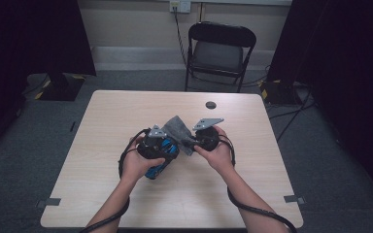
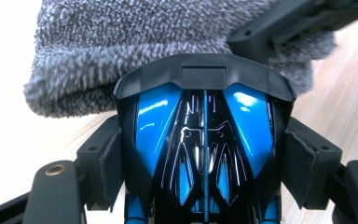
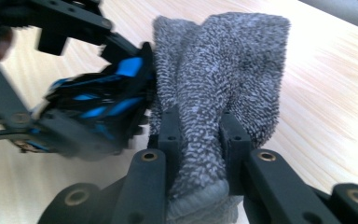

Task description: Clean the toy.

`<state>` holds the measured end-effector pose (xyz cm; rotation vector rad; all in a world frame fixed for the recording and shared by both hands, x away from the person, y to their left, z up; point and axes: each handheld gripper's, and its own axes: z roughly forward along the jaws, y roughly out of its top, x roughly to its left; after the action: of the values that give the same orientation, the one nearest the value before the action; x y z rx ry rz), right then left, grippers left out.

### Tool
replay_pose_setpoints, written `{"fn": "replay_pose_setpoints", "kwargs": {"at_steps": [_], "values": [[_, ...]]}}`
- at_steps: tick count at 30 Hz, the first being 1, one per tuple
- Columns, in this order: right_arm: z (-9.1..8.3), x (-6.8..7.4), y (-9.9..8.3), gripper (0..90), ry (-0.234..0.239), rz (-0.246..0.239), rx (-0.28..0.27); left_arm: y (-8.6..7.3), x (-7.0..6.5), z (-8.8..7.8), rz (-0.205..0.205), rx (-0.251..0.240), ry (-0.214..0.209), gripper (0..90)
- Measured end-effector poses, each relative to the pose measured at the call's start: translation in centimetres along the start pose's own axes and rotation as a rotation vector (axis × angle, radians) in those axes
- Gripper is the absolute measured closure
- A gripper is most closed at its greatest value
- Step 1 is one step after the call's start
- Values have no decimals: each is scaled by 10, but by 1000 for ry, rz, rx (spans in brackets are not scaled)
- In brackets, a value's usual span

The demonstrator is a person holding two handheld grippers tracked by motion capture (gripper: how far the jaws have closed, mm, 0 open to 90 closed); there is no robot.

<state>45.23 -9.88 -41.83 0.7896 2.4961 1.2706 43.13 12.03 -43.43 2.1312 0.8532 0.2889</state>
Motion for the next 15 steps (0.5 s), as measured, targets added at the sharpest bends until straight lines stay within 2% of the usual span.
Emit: {"fn": "replay_pose_setpoints", "kwargs": {"at_steps": [7,15], "values": [[-1,7,2,750,31,-39,-11,-1,4,-2,-10,-3,7,256],[-5,7,-4,751,50,-40,-25,-2,5,-1,-8,6,18,256]]}}
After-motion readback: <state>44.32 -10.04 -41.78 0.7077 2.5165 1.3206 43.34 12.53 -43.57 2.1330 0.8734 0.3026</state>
